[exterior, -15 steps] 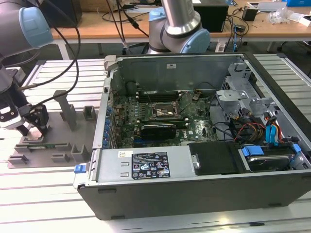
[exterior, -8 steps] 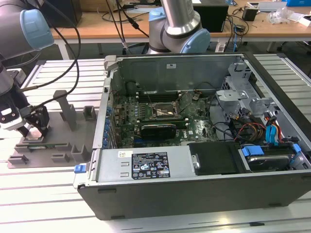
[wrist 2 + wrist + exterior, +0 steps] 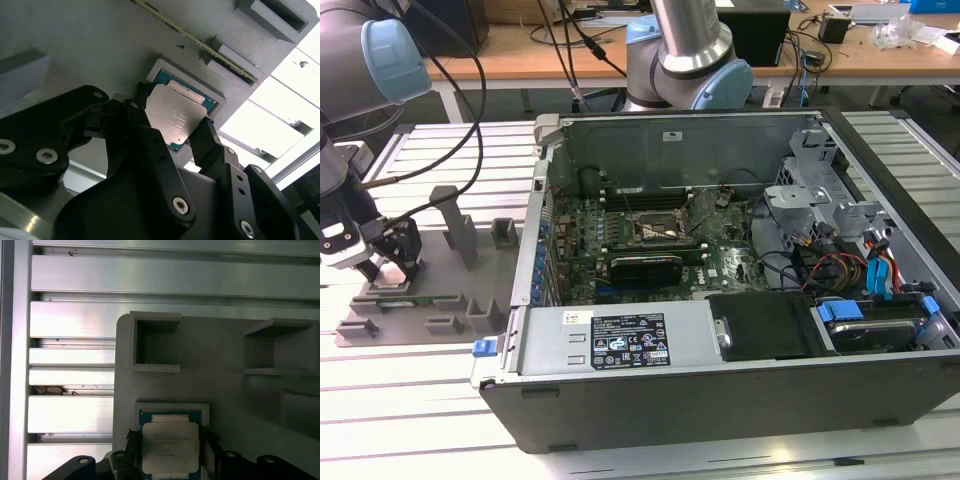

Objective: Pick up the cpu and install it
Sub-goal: 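Pick up the cpu and move it towards the insertion slot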

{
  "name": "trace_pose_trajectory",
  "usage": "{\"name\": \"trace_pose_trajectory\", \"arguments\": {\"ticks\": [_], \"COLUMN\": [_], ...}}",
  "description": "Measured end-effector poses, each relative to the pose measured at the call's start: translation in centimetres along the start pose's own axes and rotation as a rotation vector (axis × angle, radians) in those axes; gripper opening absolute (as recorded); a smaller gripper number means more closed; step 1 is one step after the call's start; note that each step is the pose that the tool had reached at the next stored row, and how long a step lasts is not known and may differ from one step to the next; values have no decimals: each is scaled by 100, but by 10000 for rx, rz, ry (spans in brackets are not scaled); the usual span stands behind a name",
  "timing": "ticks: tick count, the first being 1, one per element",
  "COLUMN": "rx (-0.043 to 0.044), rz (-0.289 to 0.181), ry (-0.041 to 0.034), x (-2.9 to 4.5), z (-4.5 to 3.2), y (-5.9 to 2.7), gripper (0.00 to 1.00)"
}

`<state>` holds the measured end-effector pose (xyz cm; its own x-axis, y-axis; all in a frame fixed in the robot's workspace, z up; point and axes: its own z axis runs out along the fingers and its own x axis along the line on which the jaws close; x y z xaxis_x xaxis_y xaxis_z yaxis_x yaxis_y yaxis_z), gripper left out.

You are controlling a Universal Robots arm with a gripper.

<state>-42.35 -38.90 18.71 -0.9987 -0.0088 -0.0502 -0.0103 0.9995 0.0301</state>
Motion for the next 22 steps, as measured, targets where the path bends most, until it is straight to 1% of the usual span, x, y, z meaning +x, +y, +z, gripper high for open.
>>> {"name": "trace_pose_trajectory", "arguments": {"ticks": [3, 4, 13, 15, 18, 22], "rx": [1, 1, -4, 0, 0, 0], "rz": [0, 0, 0, 1, 0, 0], "ry": [1, 1, -6, 0, 0, 0], "x": [0, 0, -1, -3, -12, -21], "z": [1, 1, -5, -33, -101, -173], "y": [0, 0, 1, 2, 4, 7], "gripper": [59, 55, 55, 55, 55, 55]}}
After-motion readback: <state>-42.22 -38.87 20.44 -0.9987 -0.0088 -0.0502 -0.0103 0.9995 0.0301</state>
